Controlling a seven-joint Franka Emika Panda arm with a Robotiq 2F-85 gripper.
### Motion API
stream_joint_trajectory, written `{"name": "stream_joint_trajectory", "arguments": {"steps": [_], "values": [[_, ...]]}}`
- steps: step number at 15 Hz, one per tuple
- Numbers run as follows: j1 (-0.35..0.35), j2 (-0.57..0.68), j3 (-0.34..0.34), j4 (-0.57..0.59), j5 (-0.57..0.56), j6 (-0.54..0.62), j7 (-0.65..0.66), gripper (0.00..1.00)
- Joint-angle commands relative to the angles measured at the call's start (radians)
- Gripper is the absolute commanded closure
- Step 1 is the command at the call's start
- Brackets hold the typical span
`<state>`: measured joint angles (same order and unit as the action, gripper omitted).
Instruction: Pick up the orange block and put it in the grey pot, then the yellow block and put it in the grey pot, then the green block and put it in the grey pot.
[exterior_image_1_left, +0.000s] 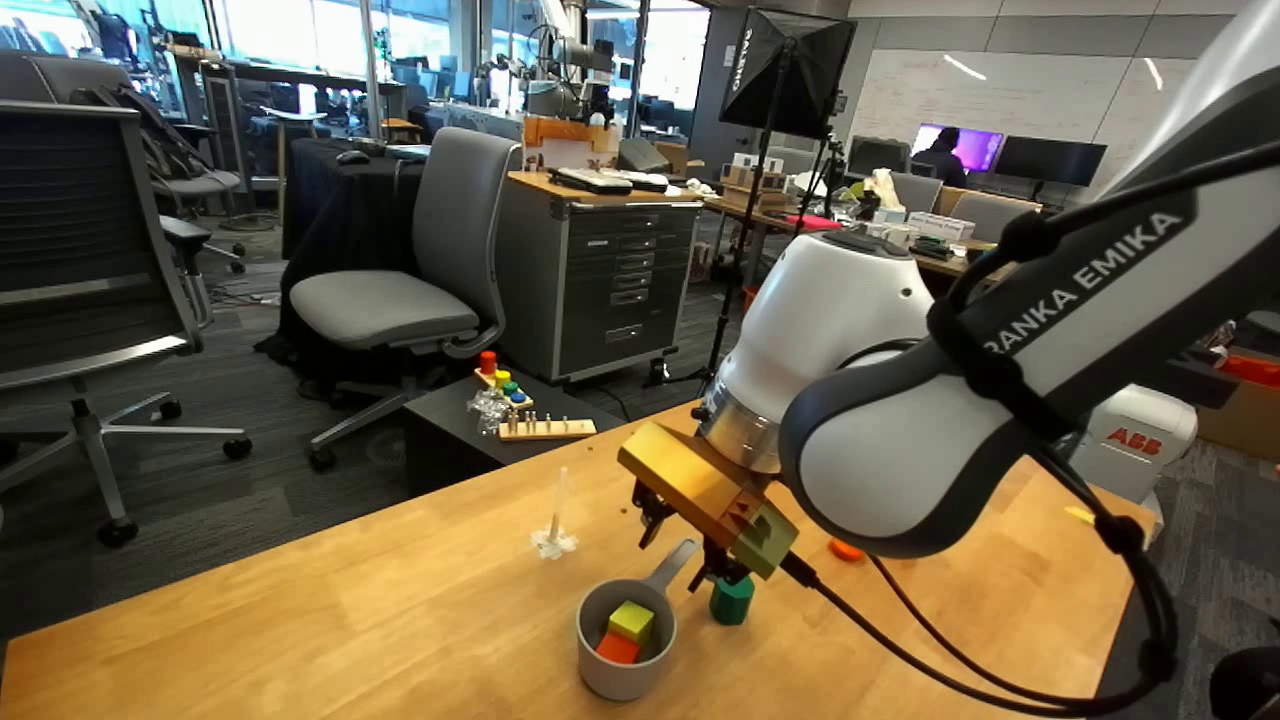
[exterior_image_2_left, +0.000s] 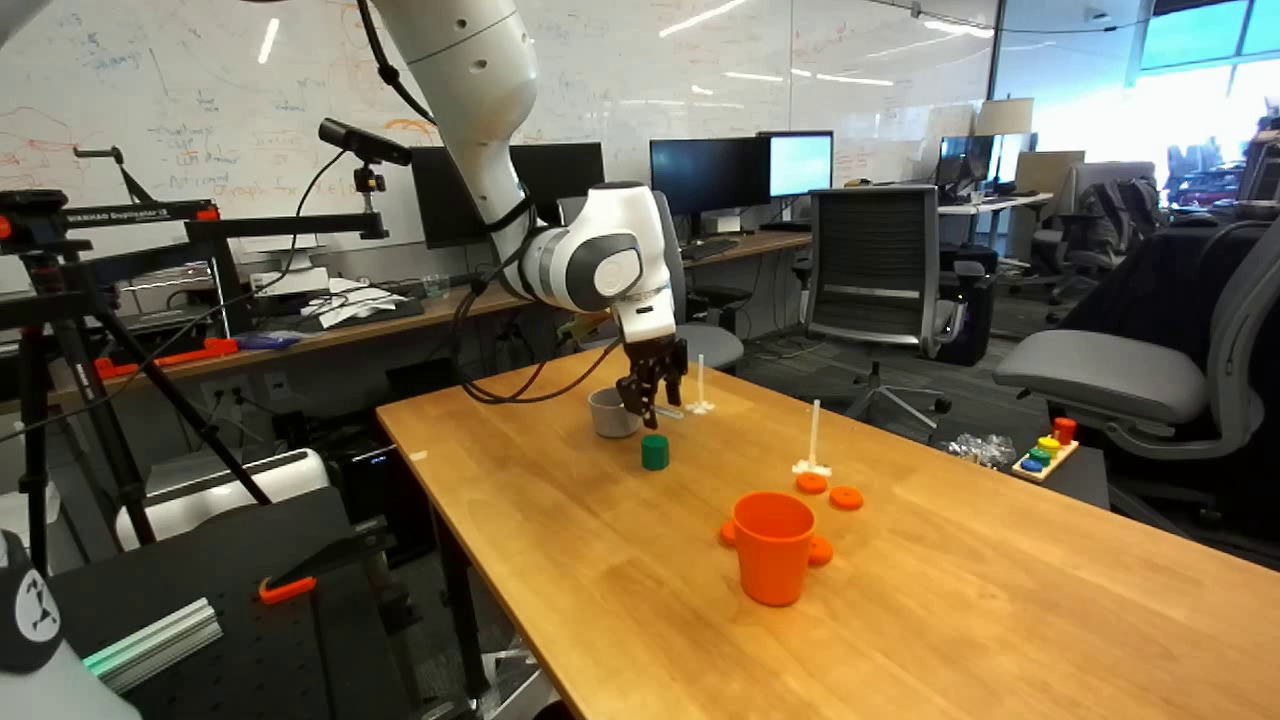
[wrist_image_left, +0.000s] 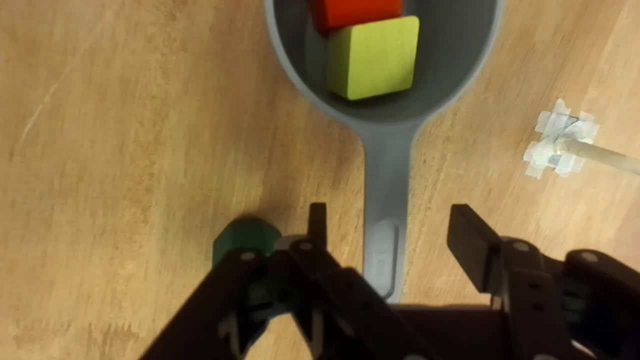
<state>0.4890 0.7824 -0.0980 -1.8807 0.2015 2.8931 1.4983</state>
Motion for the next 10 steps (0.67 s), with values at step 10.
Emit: {"name": "stream_joint_trajectory", "arguments": {"steps": [10], "values": [[0.036,-0.097,-0.04,-0.068,-0.021,0.018,0.071,0.0]]}}
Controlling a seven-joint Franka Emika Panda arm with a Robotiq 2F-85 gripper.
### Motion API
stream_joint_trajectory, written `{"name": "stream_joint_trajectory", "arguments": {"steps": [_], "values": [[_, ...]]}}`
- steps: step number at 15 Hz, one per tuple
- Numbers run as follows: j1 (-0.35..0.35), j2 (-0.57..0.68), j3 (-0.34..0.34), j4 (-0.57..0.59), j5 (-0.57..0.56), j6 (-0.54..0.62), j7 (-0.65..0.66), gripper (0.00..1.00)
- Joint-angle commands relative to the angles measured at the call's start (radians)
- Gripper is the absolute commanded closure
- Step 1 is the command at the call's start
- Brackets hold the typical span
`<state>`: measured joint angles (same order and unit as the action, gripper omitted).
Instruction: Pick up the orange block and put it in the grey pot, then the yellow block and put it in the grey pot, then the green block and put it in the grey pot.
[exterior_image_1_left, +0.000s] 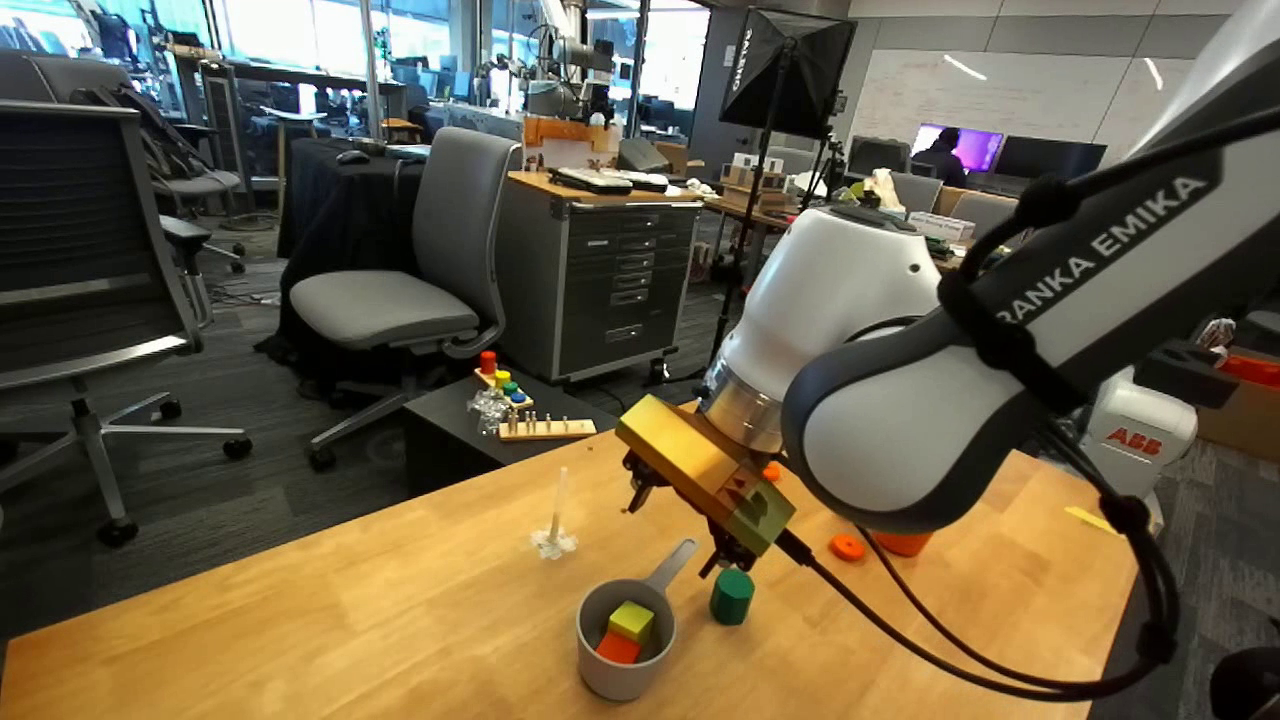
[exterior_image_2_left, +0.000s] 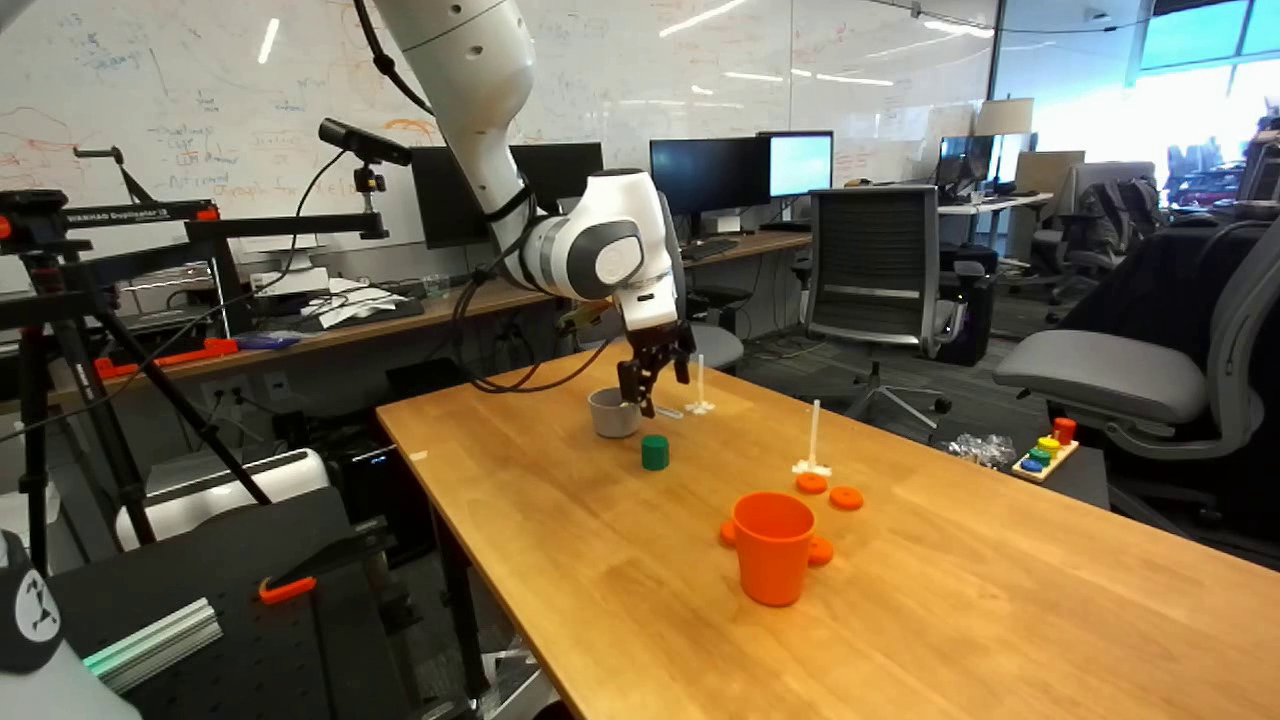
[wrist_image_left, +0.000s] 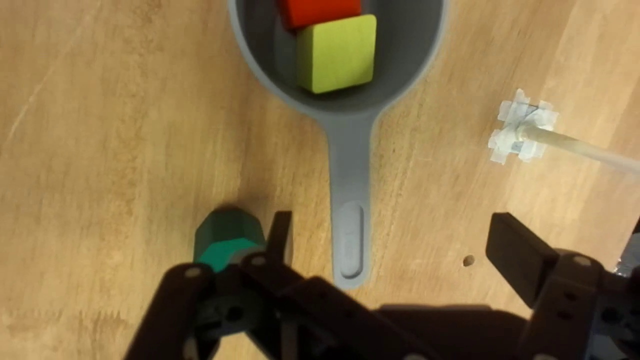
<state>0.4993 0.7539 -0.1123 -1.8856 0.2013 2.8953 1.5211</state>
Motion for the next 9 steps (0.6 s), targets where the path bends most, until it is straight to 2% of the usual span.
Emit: {"name": "stream_joint_trajectory", "arguments": {"steps": [1,9], "values": [[0.024,-0.085,-0.026,-0.08,-0.019,0.024,0.054,0.0],[0.013,-0.234,-0.037,-0.288,-0.007,0.104,0.115,0.0]]}}
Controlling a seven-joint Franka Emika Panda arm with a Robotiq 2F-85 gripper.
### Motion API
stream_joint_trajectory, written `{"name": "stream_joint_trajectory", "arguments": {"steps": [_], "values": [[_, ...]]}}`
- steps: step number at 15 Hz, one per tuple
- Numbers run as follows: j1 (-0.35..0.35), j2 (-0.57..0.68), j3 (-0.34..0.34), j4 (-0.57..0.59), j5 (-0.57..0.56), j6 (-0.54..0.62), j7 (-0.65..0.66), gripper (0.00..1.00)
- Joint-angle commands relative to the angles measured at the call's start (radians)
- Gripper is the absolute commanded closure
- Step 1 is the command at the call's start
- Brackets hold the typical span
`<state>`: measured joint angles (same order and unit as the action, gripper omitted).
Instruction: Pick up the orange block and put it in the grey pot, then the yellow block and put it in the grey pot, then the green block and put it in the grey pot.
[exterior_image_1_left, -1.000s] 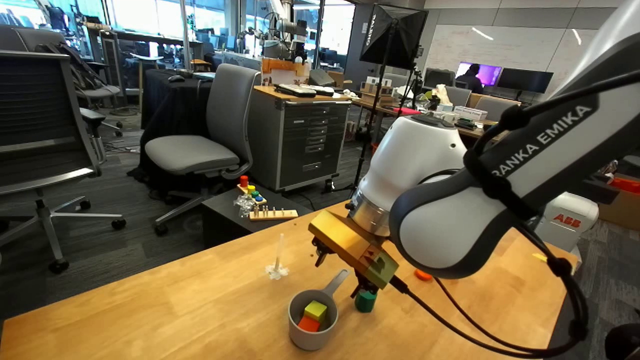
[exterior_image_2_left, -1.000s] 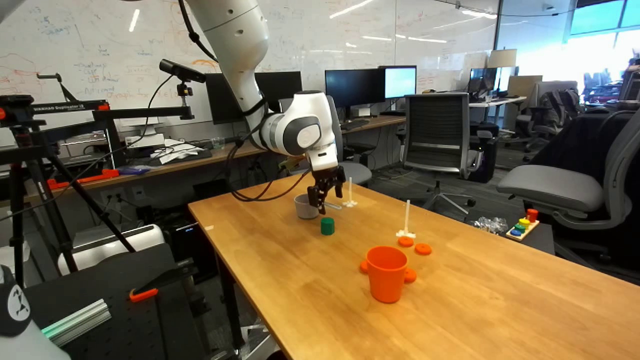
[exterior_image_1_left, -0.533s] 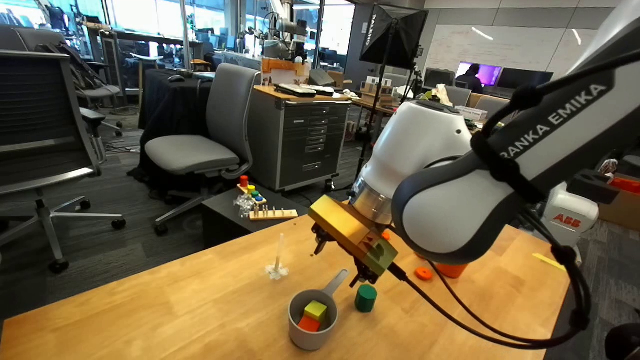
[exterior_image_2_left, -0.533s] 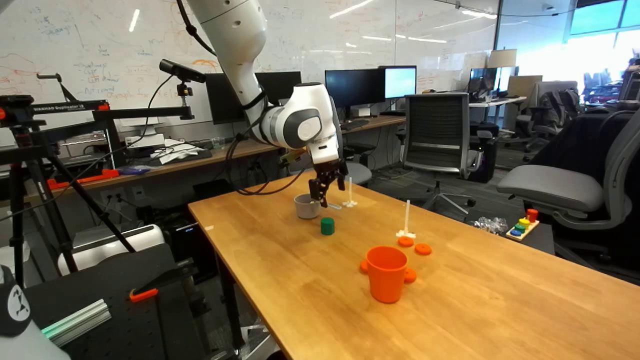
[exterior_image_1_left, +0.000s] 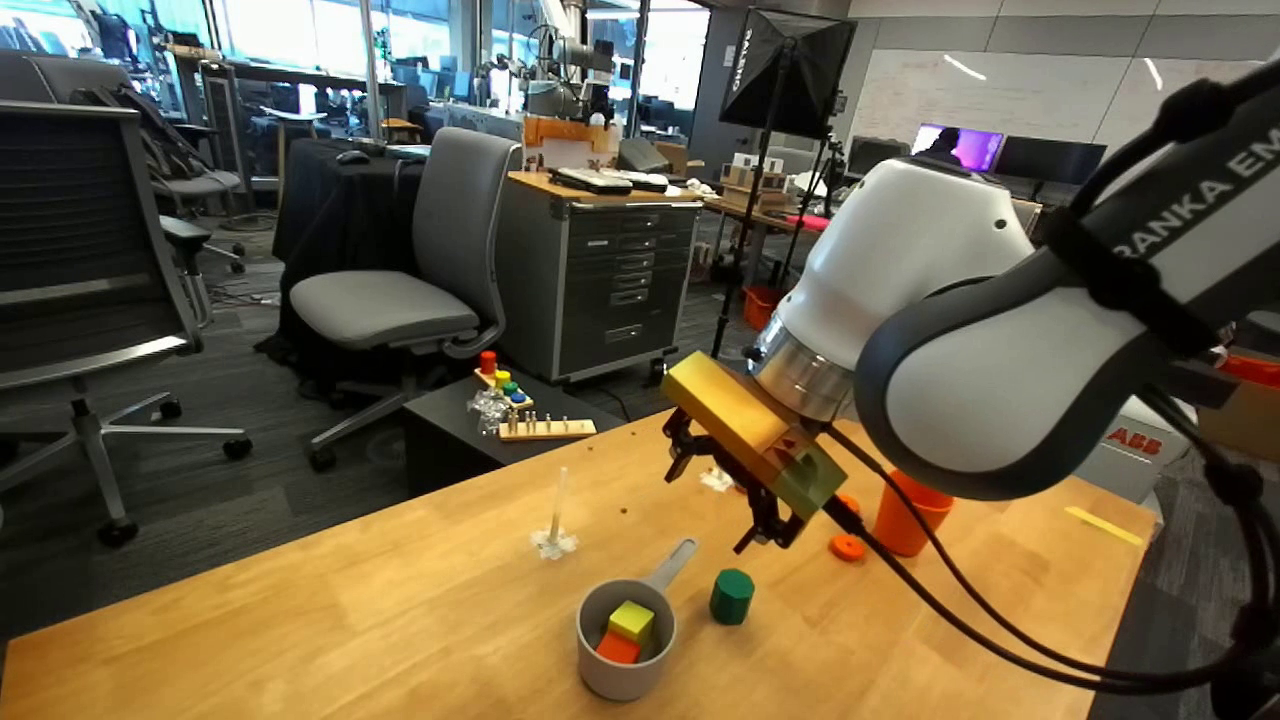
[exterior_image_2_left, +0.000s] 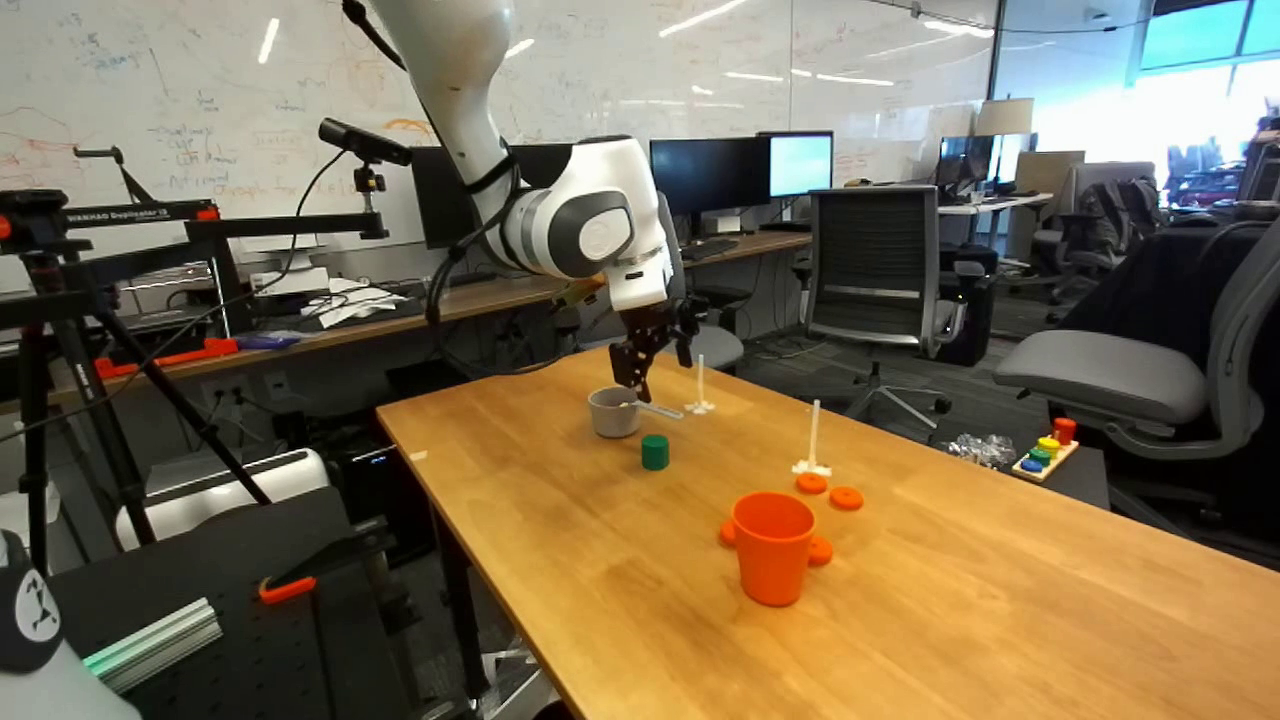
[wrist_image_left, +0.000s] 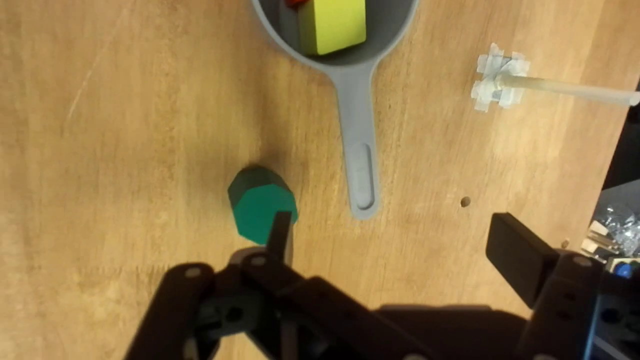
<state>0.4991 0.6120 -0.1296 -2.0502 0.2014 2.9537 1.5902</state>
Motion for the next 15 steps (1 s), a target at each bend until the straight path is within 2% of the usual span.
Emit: {"name": "stream_joint_trajectory", "arguments": {"steps": [1,9,15], "values": [[0.006,-0.11,-0.016,-0.157,-0.004,0.059,0.048,0.0],[-0.089,-0.179,0.054,-0.306,0.048,0.099,0.03,0.0],[-0.257,-0.152,0.214,-0.287,0.137,0.065,-0.013,0.0]]}}
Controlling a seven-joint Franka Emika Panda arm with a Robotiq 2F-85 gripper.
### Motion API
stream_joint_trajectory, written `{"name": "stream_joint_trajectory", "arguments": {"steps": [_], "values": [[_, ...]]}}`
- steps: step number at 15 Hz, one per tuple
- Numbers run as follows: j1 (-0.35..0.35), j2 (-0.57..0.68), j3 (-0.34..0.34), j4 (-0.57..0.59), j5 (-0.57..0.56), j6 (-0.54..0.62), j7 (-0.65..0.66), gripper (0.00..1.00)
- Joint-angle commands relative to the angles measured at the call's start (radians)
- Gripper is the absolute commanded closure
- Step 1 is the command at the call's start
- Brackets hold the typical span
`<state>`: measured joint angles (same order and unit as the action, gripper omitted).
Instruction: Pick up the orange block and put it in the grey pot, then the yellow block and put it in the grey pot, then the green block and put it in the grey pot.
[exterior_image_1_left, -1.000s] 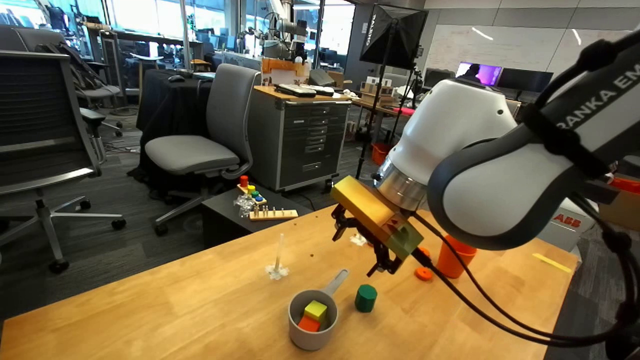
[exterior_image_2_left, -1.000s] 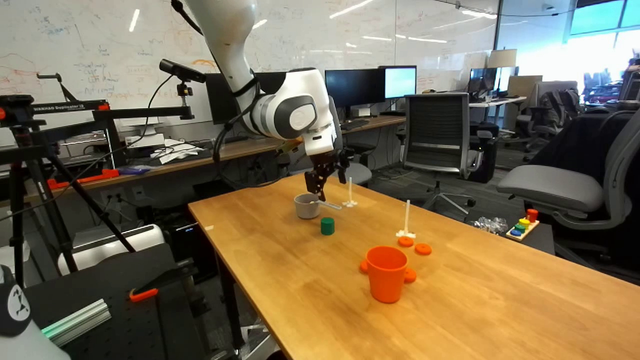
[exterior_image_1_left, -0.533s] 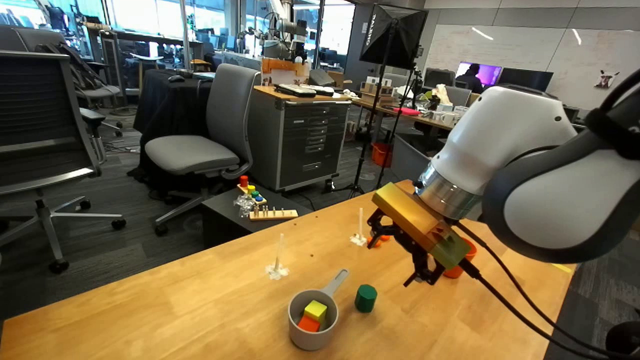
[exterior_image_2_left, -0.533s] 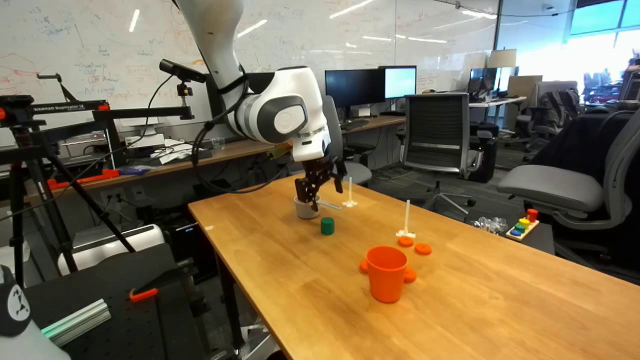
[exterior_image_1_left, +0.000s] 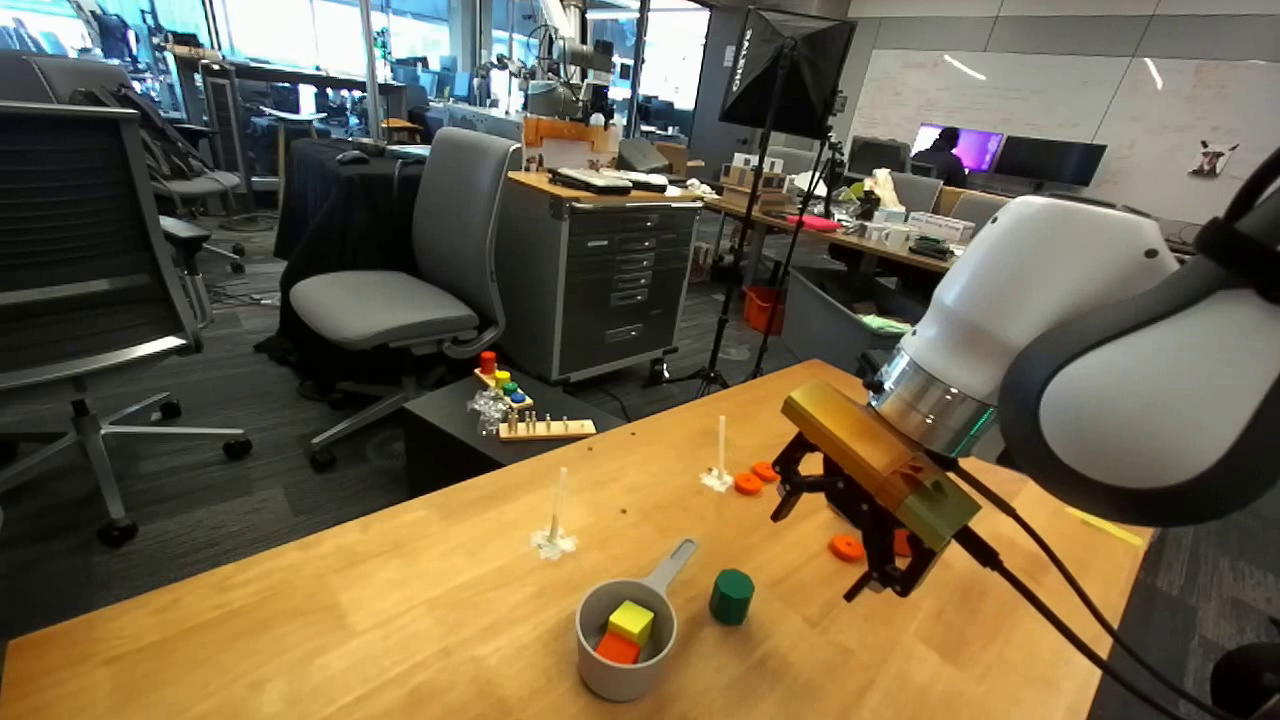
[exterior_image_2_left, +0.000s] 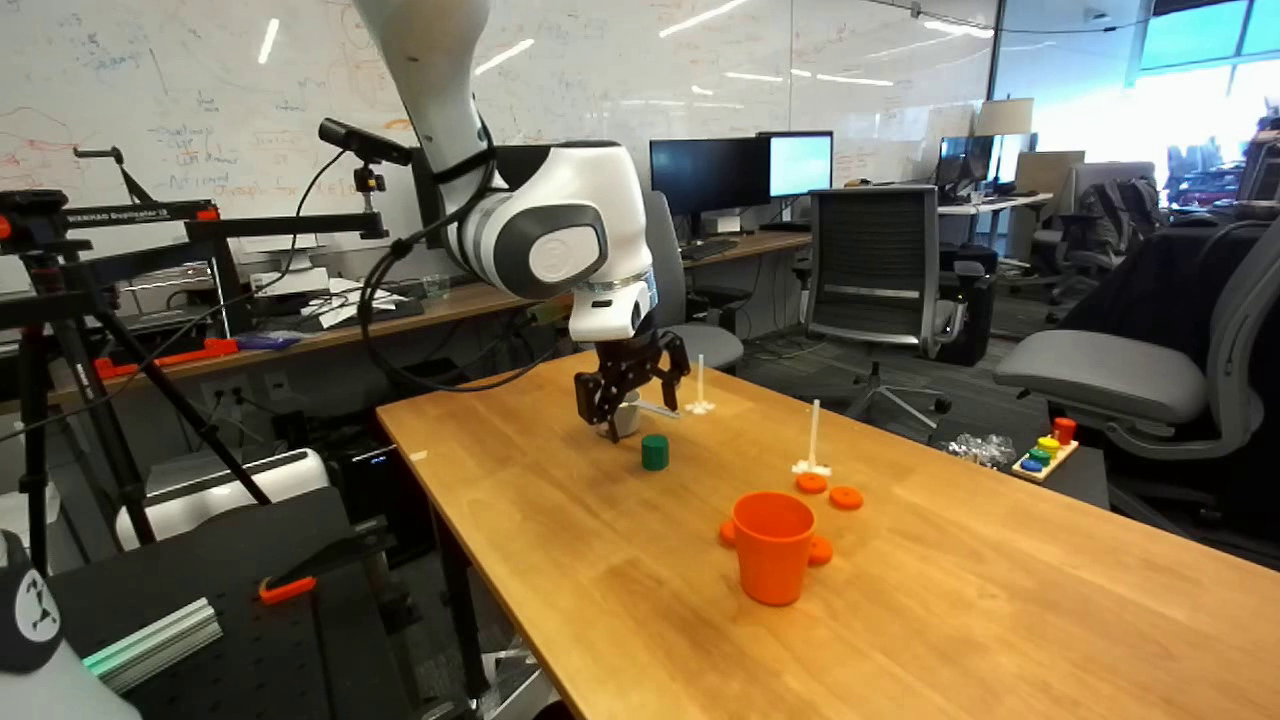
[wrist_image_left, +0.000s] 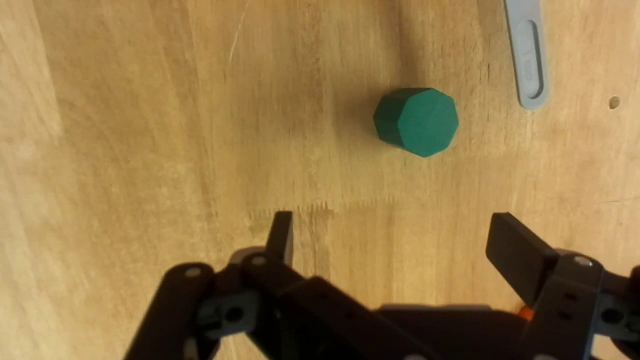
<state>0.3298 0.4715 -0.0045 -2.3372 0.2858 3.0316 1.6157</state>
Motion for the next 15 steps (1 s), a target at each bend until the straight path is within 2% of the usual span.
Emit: {"name": "stream_joint_trajectory", "arguments": {"steps": [1,3,6,15], "values": [[-0.104,-0.001,0.104,0.01,0.063,-0.015,-0.042,0.0],[-0.133,0.013,0.129,0.025,0.076,-0.021,-0.049,0.0],[-0.139,0.039,0.121,0.052,0.074,-0.038,-0.042,0.0],[-0.08,0.163,0.059,0.211,0.043,-0.137,0.0,0.0]]}}
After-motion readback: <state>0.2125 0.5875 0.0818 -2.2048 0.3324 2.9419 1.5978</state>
